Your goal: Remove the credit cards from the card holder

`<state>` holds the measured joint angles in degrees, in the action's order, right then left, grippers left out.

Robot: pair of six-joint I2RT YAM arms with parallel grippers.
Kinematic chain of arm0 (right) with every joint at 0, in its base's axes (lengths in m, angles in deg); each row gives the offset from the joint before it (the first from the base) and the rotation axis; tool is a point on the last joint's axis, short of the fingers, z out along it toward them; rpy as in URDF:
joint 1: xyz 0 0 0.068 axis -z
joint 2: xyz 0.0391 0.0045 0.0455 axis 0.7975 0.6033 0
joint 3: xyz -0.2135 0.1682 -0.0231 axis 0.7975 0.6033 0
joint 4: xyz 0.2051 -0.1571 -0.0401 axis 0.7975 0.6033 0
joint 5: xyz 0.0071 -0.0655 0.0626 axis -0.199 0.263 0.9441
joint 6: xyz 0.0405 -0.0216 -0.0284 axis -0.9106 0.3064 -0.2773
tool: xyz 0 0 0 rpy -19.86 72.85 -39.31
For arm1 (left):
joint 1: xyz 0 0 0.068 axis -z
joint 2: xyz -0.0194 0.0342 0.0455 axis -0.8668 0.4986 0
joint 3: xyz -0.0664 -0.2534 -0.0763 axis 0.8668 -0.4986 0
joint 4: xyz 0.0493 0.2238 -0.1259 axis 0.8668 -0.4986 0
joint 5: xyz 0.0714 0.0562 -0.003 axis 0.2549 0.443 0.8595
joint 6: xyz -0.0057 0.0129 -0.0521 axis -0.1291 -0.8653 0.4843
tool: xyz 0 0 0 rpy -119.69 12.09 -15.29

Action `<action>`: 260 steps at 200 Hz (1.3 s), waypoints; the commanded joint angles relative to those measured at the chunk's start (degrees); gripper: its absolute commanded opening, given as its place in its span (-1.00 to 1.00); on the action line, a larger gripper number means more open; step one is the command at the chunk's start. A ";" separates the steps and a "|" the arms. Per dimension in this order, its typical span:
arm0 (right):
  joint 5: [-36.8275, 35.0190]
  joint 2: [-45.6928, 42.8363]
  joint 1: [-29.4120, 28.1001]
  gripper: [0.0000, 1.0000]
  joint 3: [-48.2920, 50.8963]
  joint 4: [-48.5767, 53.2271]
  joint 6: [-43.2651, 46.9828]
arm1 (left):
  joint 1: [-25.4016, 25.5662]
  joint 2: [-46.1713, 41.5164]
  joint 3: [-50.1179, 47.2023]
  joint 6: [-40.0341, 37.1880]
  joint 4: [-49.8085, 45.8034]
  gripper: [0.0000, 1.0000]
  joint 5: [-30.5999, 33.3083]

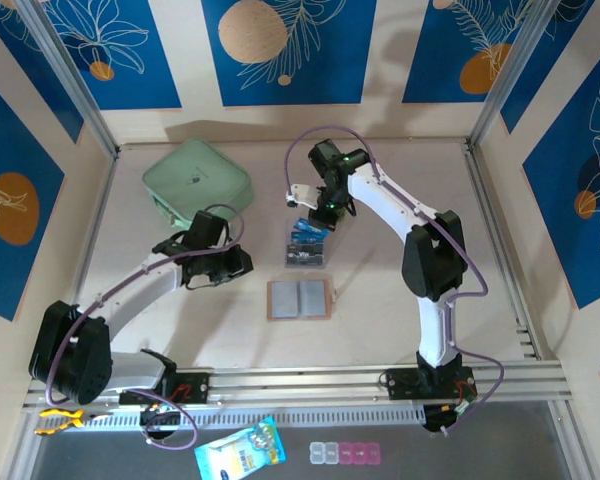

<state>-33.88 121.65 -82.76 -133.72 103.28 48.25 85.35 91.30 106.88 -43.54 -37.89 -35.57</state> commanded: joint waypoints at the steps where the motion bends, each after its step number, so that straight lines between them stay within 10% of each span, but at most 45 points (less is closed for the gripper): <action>1: 1.23 1.49 -0.20 -1.00 -2.04 3.13 2.82 | -1.17 -0.90 -0.49 -0.22 -0.50 -0.63 -2.00; 167: -2.30 -0.77 -1.16 -0.64 -1.57 0.68 -2.56 | -0.74 5.53 -0.11 -0.15 4.36 -0.49 -9.74; 260: 5.06 -16.97 -3.94 -0.66 22.79 -21.60 -48.61 | 4.85 13.04 -0.56 2.22 9.24 -0.70 -10.40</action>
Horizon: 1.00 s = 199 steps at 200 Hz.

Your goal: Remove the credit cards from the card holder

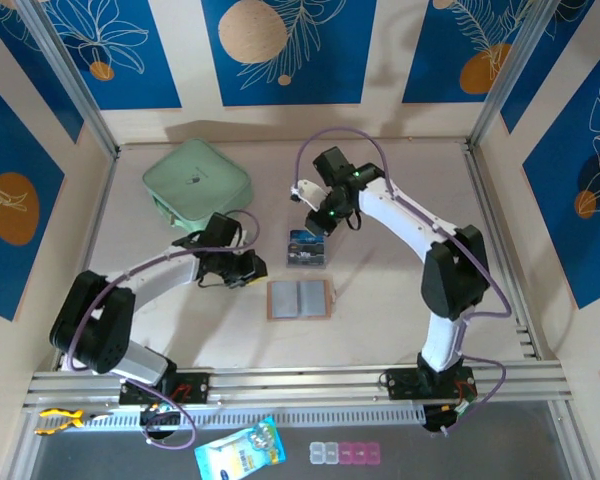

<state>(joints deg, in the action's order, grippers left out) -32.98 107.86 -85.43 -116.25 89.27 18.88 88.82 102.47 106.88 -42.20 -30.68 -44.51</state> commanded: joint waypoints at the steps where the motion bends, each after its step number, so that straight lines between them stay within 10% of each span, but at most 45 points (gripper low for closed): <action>1: 4.25 -3.27 -1.29 -0.66 5.57 -7.84 -19.77 | 1.44 2.00 -0.57 0.90 2.09 -0.71 -1.51; 79: 7.82 -9.60 -4.55 -0.74 21.17 -17.79 -49.44 | 3.88 3.19 -1.39 1.05 -1.48 -0.86 1.85; 199: 11.74 -8.64 -8.85 -0.31 28.01 -22.41 -59.80 | 6.19 4.13 -5.15 2.23 -0.79 -0.90 1.58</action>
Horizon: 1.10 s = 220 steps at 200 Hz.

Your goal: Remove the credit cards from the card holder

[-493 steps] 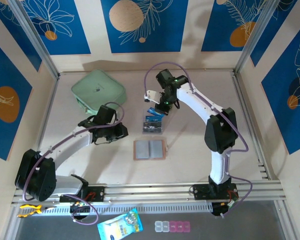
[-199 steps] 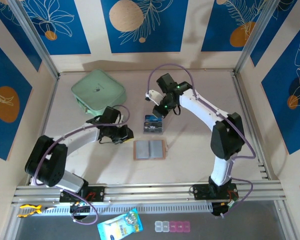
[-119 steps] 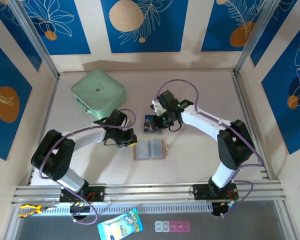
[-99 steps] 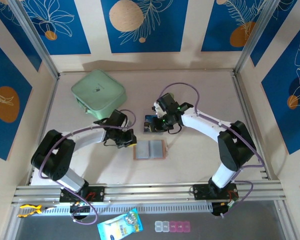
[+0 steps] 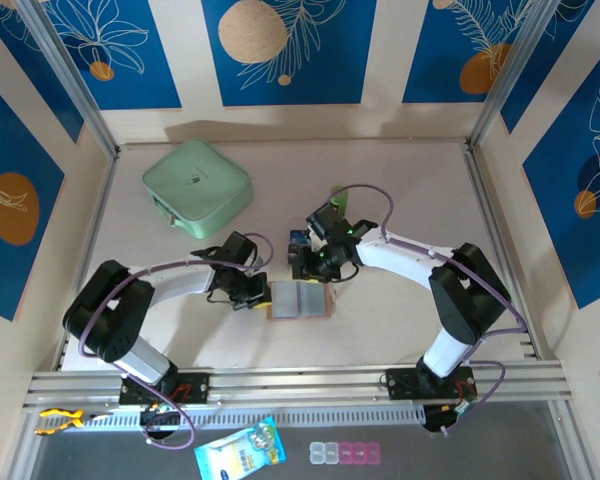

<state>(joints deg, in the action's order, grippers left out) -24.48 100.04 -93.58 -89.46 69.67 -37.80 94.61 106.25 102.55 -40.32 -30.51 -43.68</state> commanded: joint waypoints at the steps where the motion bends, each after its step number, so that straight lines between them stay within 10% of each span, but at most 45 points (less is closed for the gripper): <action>1: 3.32 -0.77 -0.66 -0.31 1.23 -2.90 -3.15 | 0.43 0.36 -0.82 0.35 -0.94 -0.90 0.77; 220: 9.29 9.17 -3.53 -0.36 2.10 -7.80 -5.29 | 0.32 1.47 -0.91 -0.01 -2.67 -0.90 2.29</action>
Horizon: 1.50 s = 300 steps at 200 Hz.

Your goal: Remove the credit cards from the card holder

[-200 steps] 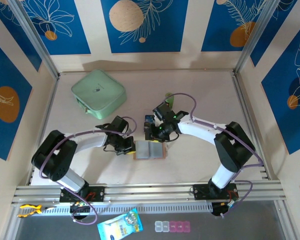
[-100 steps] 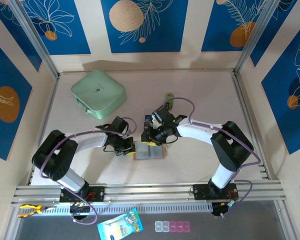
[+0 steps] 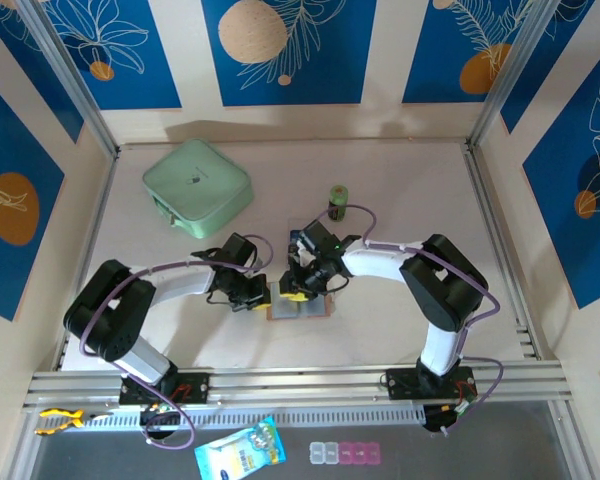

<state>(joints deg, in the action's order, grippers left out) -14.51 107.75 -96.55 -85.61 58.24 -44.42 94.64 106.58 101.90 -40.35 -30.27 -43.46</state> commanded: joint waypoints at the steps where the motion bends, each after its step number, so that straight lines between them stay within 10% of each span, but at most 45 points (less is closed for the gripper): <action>1: -0.77 1.48 -0.55 -0.35 -1.73 3.71 1.33 | 0.28 1.17 -0.25 0.02 -2.91 -0.90 2.06; 300: 7.31 -2.49 6.90 -0.42 12.24 -11.65 -0.77 | 1.28 -7.11 7.29 2.54 -6.02 -0.63 2.00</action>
<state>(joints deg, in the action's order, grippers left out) -8.09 105.61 -90.34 -75.32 47.81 -44.27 94.79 100.09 106.99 -39.19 -36.08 -40.07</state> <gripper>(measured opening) 0.298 0.168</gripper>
